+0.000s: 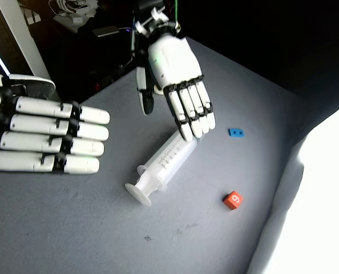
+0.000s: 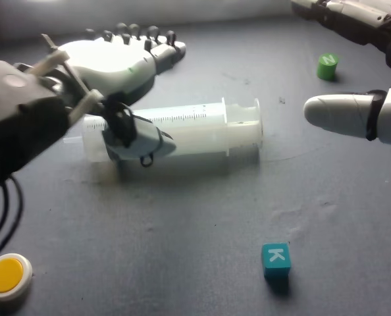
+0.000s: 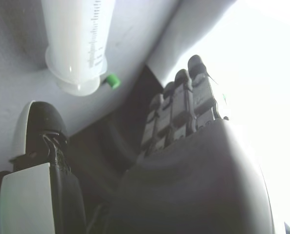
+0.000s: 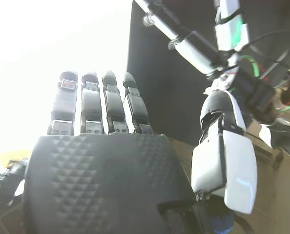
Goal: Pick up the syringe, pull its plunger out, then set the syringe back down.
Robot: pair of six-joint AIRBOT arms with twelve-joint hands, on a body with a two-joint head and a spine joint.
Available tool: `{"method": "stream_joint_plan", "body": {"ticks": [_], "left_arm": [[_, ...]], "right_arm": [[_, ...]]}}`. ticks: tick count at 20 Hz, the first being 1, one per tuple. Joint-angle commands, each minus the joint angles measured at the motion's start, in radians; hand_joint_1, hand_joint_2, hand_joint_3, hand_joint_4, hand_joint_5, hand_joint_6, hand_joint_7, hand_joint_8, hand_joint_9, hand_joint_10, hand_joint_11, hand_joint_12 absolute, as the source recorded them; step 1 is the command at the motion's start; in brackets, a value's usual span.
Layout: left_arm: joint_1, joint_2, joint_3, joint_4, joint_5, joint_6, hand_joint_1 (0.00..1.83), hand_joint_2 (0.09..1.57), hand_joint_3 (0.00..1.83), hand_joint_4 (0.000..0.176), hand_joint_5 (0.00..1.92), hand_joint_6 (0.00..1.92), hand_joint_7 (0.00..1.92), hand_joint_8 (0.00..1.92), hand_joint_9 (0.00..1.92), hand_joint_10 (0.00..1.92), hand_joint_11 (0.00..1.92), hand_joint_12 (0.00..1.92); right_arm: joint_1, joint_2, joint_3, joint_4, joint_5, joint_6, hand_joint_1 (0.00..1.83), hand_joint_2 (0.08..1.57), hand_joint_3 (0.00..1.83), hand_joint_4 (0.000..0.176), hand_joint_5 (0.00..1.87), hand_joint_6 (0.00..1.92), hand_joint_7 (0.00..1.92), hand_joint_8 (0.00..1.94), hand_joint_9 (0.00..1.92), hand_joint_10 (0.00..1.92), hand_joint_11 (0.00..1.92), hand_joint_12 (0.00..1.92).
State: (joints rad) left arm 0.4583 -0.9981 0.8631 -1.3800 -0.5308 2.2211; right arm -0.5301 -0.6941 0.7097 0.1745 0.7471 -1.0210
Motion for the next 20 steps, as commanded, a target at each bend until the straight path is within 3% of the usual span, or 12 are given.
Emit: {"method": "stream_joint_plan", "body": {"ticks": [1,6,7,8,13,18,20], "left_arm": [[-0.003,-0.015,0.01,0.02,-0.059,0.013,0.81,1.09,0.0,0.0,0.0,0.0,0.01,0.0,0.01,0.0,0.0,0.1],[0.008,-0.092,0.074,-0.02,-0.09,0.022,0.8,1.1,0.0,0.0,0.0,0.0,0.0,0.0,0.01,0.0,0.01,0.02],[0.009,-0.104,0.091,-0.021,-0.09,0.022,0.8,1.1,0.0,0.0,0.0,0.0,0.02,0.01,0.01,0.01,0.01,0.02],[0.01,-0.122,0.113,-0.024,-0.09,0.022,0.78,1.1,0.0,0.0,0.0,0.0,0.02,0.01,0.02,0.01,0.03,0.03],[0.017,-0.159,0.167,-0.107,-0.089,0.104,0.78,1.1,0.0,0.0,0.0,0.0,0.04,0.01,0.04,0.01,0.03,0.05],[0.059,-0.198,0.202,-0.137,-0.082,0.109,0.8,1.09,0.0,0.0,0.02,0.0,0.06,0.0,0.07,0.0,0.0,0.28],[0.07,-0.213,0.216,-0.136,-0.074,0.102,0.75,1.1,0.0,0.0,0.02,0.0,0.07,0.0,0.06,0.0,0.0,0.25]], "right_arm": [[0.013,0.004,0.003,-0.01,0.112,0.001,0.13,1.12,0.0,0.0,0.1,0.01,0.07,0.01,0.05,0.01,0.04,0.03],[0.013,0.003,0.023,-0.01,0.108,-0.007,0.12,1.12,0.0,0.0,0.08,0.01,0.07,0.01,0.05,0.01,0.03,0.05],[0.013,0.002,0.026,-0.01,0.101,-0.01,0.14,1.11,0.0,0.0,0.1,0.01,0.1,0.01,0.09,0.0,0.01,0.19],[0.013,0.001,0.031,-0.01,0.092,-0.011,0.15,1.11,0.0,0.0,0.11,0.01,0.1,0.0,0.09,0.0,0.0,0.21],[0.012,-0.003,0.042,-0.009,0.087,-0.013,0.11,1.12,0.0,0.0,0.07,0.0,0.06,0.0,0.04,0.0,0.0,0.12],[0.01,-0.005,0.042,-0.009,0.086,-0.013,0.13,1.11,0.0,0.0,0.11,0.0,0.09,0.0,0.08,0.0,0.0,0.22],[0.01,-0.005,0.042,-0.009,0.086,-0.013,0.2,1.1,0.0,0.0,0.13,0.0,0.11,0.0,0.09,0.0,0.0,0.21]]}}
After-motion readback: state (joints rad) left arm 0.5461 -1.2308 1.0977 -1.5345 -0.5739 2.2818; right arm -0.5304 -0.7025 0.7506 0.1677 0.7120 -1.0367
